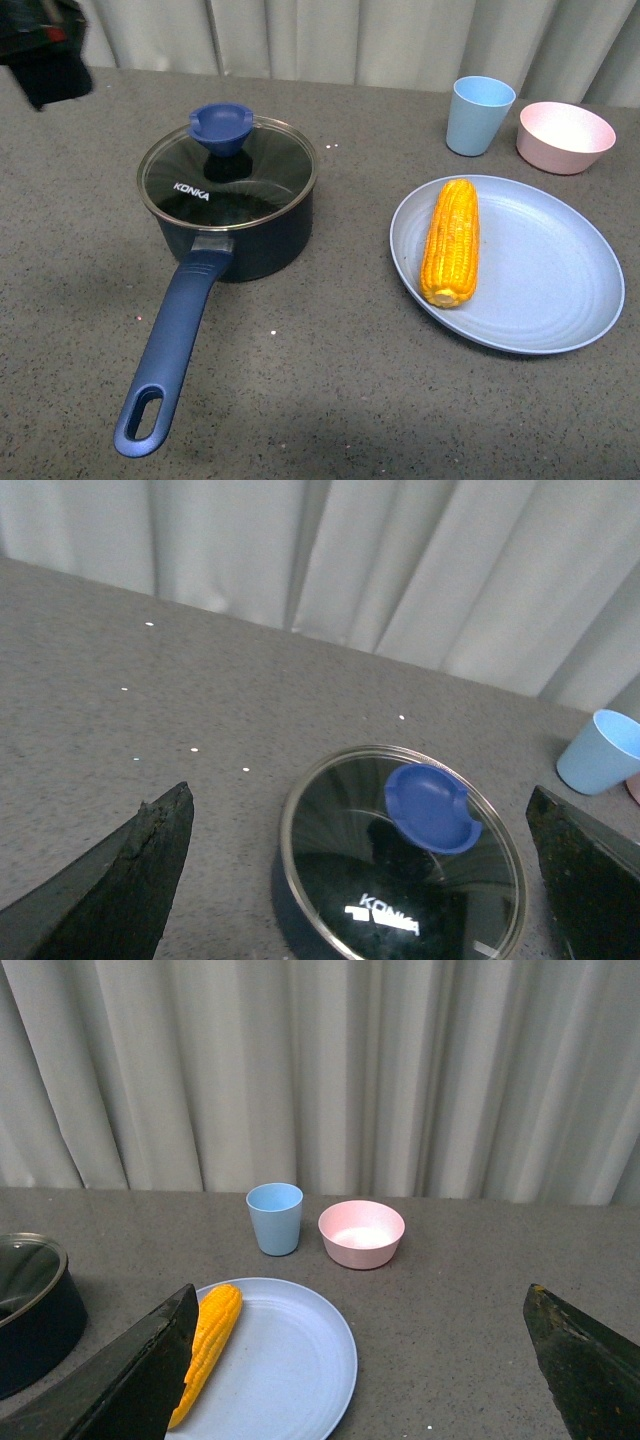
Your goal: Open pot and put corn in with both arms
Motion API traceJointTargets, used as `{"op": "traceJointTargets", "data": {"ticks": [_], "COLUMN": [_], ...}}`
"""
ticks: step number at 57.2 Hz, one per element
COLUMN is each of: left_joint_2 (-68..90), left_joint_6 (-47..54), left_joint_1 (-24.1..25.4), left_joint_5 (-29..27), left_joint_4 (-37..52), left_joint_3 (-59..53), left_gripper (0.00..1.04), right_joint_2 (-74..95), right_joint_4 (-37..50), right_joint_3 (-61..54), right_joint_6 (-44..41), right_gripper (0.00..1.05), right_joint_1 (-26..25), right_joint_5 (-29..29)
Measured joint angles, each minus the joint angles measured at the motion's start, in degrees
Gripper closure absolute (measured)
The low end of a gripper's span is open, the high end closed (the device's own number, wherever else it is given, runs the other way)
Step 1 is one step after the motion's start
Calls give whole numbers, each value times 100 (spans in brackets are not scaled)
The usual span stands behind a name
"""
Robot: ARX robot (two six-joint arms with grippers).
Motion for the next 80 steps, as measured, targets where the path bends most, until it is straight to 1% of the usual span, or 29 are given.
{"op": "traceJointTargets", "data": {"ticks": [7,16,21,33,46,80], "left_joint_2": [811,1541,1893,2494,2898,3563], "left_joint_6": [-7,-4,203,439,487,546], "left_joint_1": [-201,-396,-505,-636,-647,-476], "left_joint_5": [190,214,197,323,348,411], "left_joint_4": [-122,-192,-166,-166,-144,-98], "left_joint_3": [761,1504,1759,2002,2247,2702], "left_gripper": [7,7,7,7,7,7], "right_joint_2": [0,0,0,0,0,0], "right_joint_4": [0,0,0,0,0,0], "right_joint_3": [0,0,0,0,0,0], "right_joint_6": [0,0,0,0,0,0], "right_gripper": [9,9,9,9,9,9], "right_joint_1": [0,0,0,0,0,0], "right_joint_5": [0,0,0,0,0,0]}}
